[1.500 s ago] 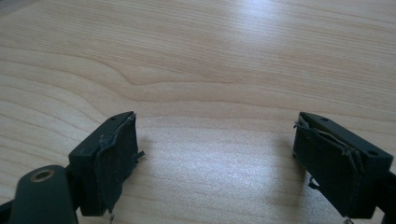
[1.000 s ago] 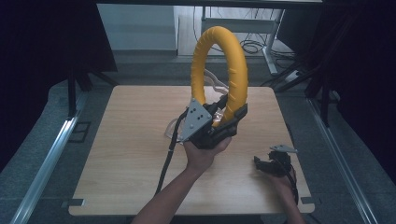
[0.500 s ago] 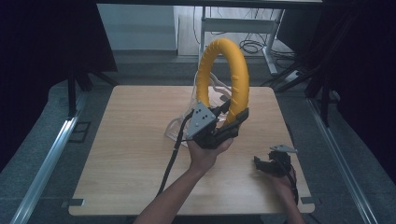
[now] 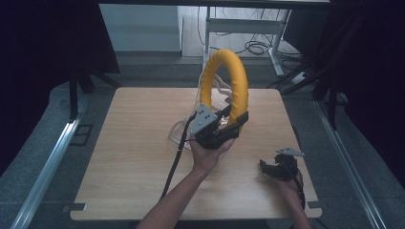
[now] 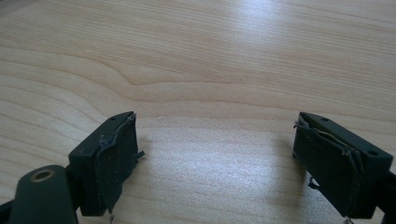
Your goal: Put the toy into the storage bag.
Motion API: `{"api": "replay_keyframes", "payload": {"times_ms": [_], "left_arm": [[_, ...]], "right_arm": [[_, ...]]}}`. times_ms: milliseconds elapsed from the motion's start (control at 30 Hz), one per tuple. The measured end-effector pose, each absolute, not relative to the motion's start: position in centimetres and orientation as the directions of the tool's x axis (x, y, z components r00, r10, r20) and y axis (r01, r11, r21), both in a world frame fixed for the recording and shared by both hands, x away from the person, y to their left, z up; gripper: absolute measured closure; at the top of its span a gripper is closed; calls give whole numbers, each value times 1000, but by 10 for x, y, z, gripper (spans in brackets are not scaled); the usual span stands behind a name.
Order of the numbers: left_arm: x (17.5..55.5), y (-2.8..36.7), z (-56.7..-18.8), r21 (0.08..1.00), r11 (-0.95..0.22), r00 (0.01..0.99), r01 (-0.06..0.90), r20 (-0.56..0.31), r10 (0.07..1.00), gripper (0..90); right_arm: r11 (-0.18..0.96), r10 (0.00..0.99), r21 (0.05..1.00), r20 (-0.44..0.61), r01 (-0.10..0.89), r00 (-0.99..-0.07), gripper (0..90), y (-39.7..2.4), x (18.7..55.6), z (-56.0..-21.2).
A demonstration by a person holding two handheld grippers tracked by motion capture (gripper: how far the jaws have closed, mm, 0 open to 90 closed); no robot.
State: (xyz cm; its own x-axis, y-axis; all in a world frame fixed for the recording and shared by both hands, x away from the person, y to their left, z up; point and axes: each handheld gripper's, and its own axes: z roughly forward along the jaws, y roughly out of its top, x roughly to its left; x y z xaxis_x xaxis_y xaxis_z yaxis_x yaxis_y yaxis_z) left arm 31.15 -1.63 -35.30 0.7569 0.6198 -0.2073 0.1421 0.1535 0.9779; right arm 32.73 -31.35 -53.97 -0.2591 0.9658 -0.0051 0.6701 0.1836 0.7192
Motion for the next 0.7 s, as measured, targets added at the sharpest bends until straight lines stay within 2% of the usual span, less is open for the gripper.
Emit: {"api": "replay_keyframes", "payload": {"times_ms": [700], "left_arm": [[338, -8, -380, 956, 166, 713, 243, -292, 637, 493]], "right_arm": [[180, 966, 717, 0, 673, -258, 144, -313, 327, -540]]}}
